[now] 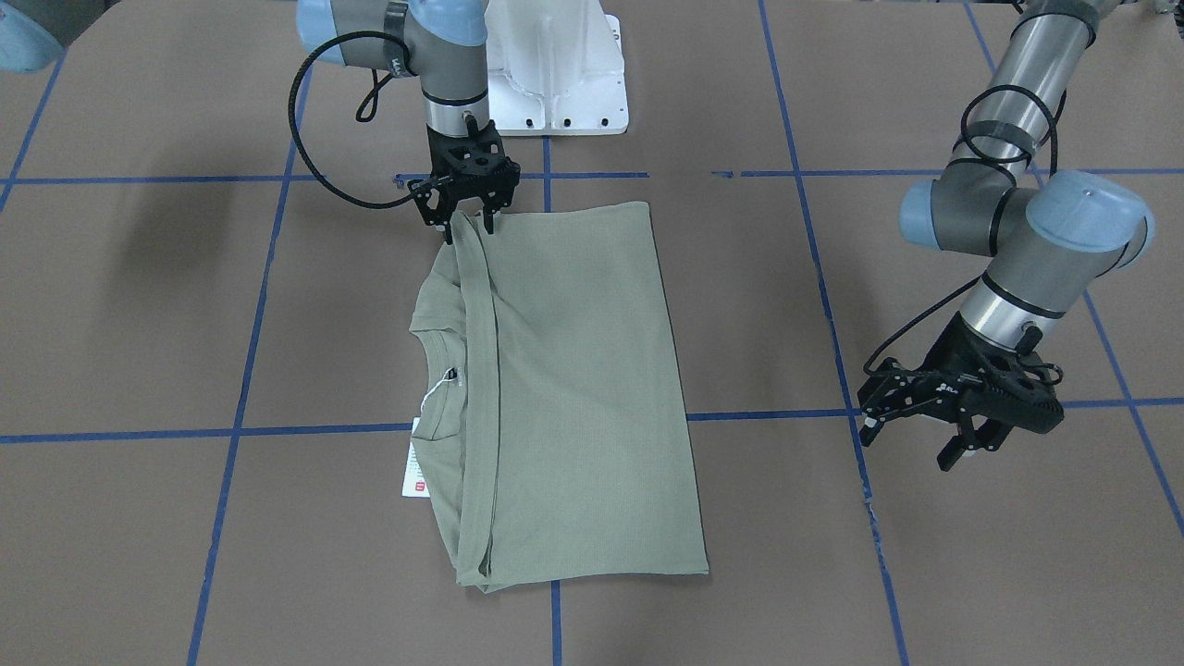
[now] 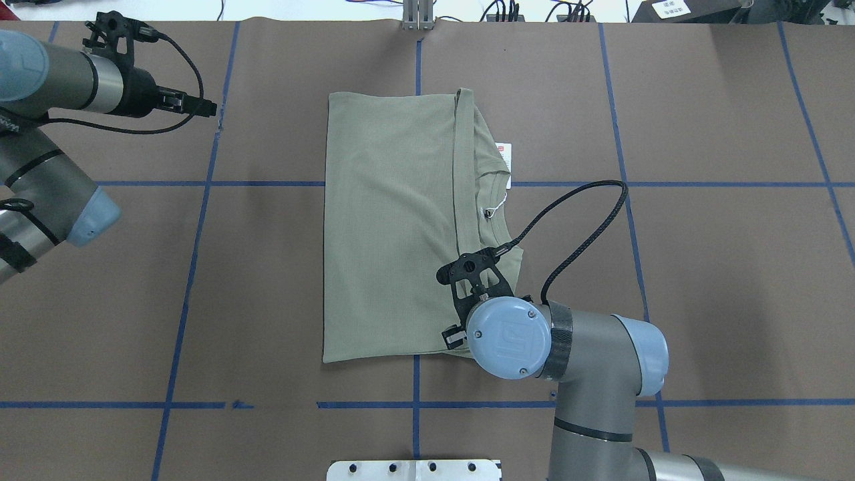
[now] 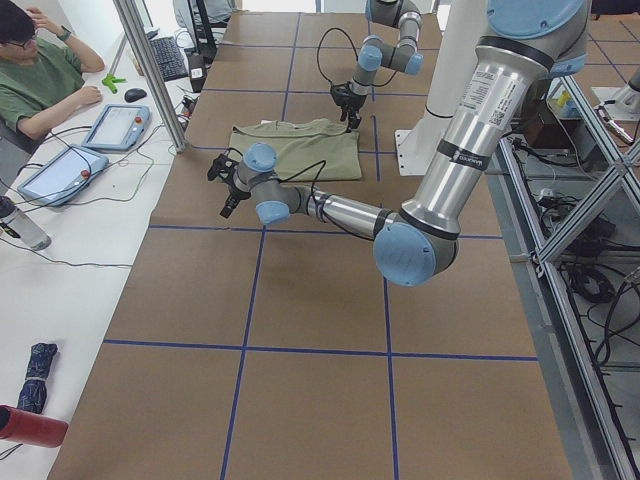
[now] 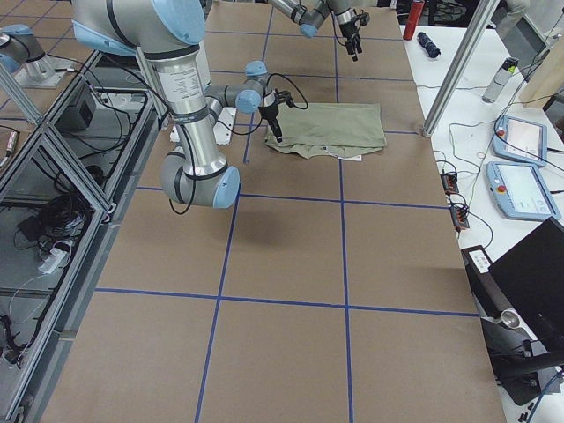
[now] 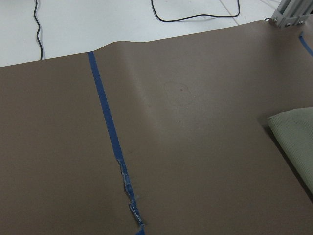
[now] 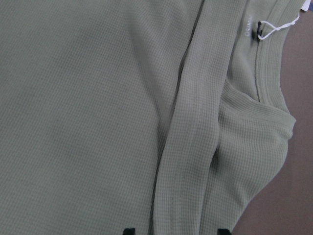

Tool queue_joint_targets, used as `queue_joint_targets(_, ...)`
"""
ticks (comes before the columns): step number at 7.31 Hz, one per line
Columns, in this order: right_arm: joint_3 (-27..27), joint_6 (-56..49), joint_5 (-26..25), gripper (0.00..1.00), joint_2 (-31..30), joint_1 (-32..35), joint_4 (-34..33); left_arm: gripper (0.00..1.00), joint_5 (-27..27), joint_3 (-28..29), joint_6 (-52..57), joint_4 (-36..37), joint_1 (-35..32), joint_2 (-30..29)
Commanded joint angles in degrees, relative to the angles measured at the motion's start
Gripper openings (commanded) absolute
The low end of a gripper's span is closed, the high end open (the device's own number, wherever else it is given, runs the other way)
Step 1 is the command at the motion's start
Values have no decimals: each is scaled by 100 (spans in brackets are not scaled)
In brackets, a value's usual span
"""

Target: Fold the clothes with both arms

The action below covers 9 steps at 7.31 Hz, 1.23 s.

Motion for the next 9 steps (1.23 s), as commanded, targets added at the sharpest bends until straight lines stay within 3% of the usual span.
queue_joint_targets(1, 2, -9, -2, 33, -4, -20, 5, 100, 5, 0, 6, 2, 0, 0)
queue_joint_targets(7, 11, -9, -20, 29, -12, -108, 5, 100, 5, 0, -2, 2, 0, 0)
queue_joint_targets(9, 11, 0, -20, 0, -12, -108, 5, 100, 5, 0, -2, 2, 0, 0)
